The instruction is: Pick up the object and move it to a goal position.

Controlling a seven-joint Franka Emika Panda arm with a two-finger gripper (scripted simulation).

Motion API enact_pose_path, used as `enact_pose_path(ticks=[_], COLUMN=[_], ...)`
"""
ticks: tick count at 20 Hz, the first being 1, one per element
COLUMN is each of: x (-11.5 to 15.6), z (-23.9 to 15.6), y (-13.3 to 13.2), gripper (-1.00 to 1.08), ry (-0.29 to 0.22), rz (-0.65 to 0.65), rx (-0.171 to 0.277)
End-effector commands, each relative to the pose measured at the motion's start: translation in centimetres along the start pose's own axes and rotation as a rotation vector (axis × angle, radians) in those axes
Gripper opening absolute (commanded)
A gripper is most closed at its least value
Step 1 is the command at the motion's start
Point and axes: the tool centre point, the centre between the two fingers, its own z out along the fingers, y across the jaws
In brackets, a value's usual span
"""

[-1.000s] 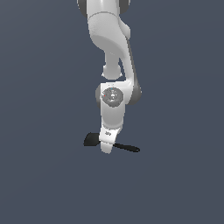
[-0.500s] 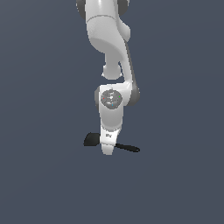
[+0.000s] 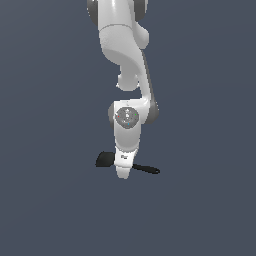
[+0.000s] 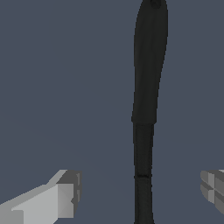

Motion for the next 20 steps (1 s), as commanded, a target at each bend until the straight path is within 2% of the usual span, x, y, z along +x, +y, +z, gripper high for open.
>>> enact_pose_path(ticks=[1,9,10,20], x=[0.0,0.0,0.0,0.0], z=[1.4,3.4,3.4,3.3], y=[-0.1,0.0,0.0,0.0], gripper=[1.0,1.0,-1.0,-1.0], ry=[0.0,0.0,0.0,0.0], rz=[-0.002,-0.003,-0.003,-0.003], rx=[0.001,0.001,0.001,0.001])
